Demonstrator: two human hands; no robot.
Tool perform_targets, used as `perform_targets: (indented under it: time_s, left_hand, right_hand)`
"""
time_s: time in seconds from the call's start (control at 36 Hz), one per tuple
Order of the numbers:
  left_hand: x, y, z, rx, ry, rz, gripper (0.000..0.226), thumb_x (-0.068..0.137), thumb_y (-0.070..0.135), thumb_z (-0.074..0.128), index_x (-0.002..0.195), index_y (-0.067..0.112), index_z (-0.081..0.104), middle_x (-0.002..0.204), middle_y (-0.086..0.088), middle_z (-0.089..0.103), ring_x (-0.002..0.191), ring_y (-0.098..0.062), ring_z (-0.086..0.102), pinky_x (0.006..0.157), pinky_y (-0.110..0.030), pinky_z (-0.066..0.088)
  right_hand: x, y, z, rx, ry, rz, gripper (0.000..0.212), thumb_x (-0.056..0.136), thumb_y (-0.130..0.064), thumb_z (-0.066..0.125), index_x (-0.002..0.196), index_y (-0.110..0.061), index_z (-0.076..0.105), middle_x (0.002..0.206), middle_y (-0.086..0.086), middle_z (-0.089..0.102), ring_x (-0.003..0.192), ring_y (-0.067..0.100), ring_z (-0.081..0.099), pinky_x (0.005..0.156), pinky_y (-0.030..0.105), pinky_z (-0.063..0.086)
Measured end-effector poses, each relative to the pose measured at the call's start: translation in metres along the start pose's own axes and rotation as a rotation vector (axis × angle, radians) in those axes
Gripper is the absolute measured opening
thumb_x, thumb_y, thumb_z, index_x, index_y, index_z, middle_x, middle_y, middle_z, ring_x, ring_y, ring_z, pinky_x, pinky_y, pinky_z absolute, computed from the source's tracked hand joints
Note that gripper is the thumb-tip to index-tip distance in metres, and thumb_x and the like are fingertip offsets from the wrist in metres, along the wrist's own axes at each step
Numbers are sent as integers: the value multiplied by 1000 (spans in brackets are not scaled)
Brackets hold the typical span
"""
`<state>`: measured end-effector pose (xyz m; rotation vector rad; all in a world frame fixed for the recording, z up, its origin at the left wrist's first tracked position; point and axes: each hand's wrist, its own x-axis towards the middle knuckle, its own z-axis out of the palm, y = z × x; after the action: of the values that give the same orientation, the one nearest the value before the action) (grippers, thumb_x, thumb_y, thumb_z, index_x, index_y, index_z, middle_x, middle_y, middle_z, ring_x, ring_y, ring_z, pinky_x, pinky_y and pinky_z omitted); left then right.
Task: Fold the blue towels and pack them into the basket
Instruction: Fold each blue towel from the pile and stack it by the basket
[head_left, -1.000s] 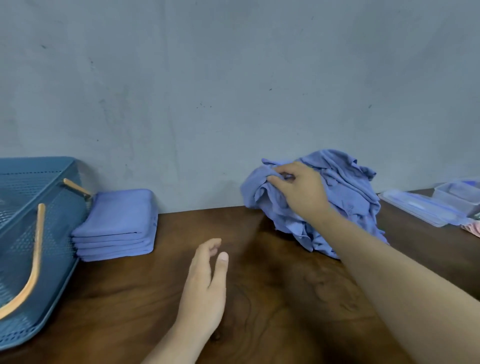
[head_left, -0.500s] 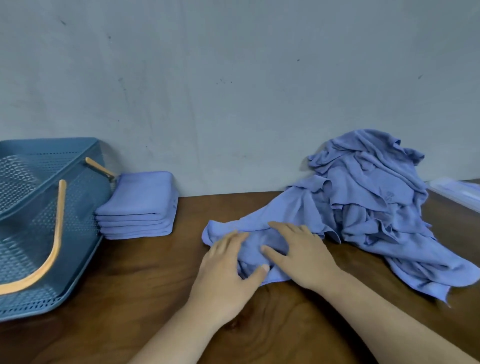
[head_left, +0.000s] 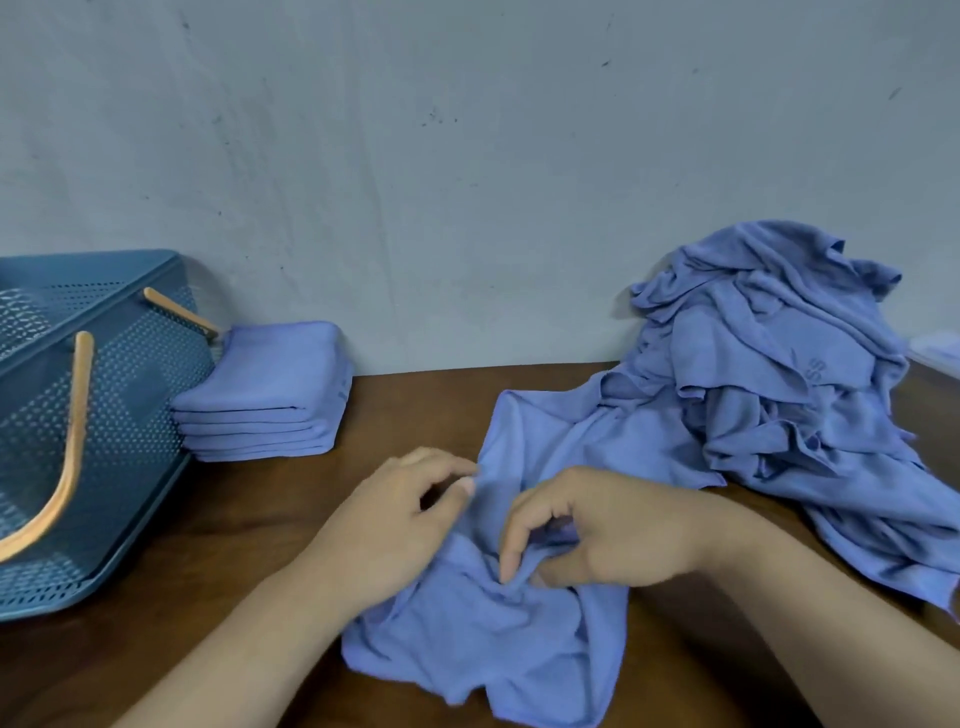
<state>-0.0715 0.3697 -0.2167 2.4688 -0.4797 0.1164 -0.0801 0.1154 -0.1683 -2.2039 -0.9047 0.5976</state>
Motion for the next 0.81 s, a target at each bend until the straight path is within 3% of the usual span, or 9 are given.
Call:
perform_targets:
  time_s: [0.14,0.25,0.31,0.44,0.53,0.61,0.64,0.72,0.81]
  left_hand:
    - [0,0,-13,144,-175,43,46,99,70,33,103,43,70,110,31,62,103,0,57,96,-36,48]
    - [-4,17,-24,177,-174,25,56,103,56,52,70,12,55,60,-1,53,57,-16,47,57,-36,42]
    - [-6,27,-31,181,-245,-6,60,103,57,53,66,10,63,50,-1,52,52,-17,47,56,-34,42]
    - [-15,38,-40,-85,-555,-83,59,104,56,58,68,14,80,53,-6,67,51,-4,58,73,-24,52]
    - [-10,30,-35,-186,-312,-6,55,104,52,60,61,22,76,53,-2,66,50,-11,54,64,-30,49]
    - [1,-2,-24,-26,110,101,24,100,48,63,83,33,69,73,14,65,69,-7,58,68,-37,52]
    - [2,-11,-22,79,142,115,10,96,47,62,96,38,67,89,19,64,84,-6,58,77,-37,53]
    - [-1,-32,-14,176,32,67,39,89,49,61,127,40,57,118,27,53,109,-5,50,96,-33,49]
    - [-1,-35,-12,145,39,23,42,87,56,55,125,41,60,117,27,56,107,-2,50,96,-31,47]
  right_hand:
    - [-5,-7,-14,279,110,74,14,101,-15,71,115,-17,76,108,1,77,96,11,72,85,23,54]
    - [2,12,-17,-353,557,459,19,100,-45,59,93,-29,68,88,-9,71,84,12,69,76,32,56]
    - [6,20,-8,-600,557,575,33,101,-52,49,109,-23,63,106,-1,67,96,23,64,84,39,55]
    - [21,26,19,-533,322,487,61,104,-60,43,156,-29,41,163,0,39,148,27,36,118,47,36]
    - [24,25,27,-509,205,298,61,106,-60,42,163,-46,25,174,-19,13,162,13,7,129,45,11]
    - [24,24,27,-395,86,125,60,107,-58,46,163,-51,25,171,-32,7,158,-5,-4,130,34,2]
    - [22,22,25,-367,51,87,59,107,-56,50,162,-51,27,170,-34,10,156,-11,-4,127,26,0]
    - [17,16,20,-241,57,61,55,104,-47,63,156,-49,43,160,-36,33,146,-22,17,112,0,11]
    - [22,21,20,-104,311,132,43,104,-47,62,145,-51,52,144,-33,53,129,-20,43,98,0,32]
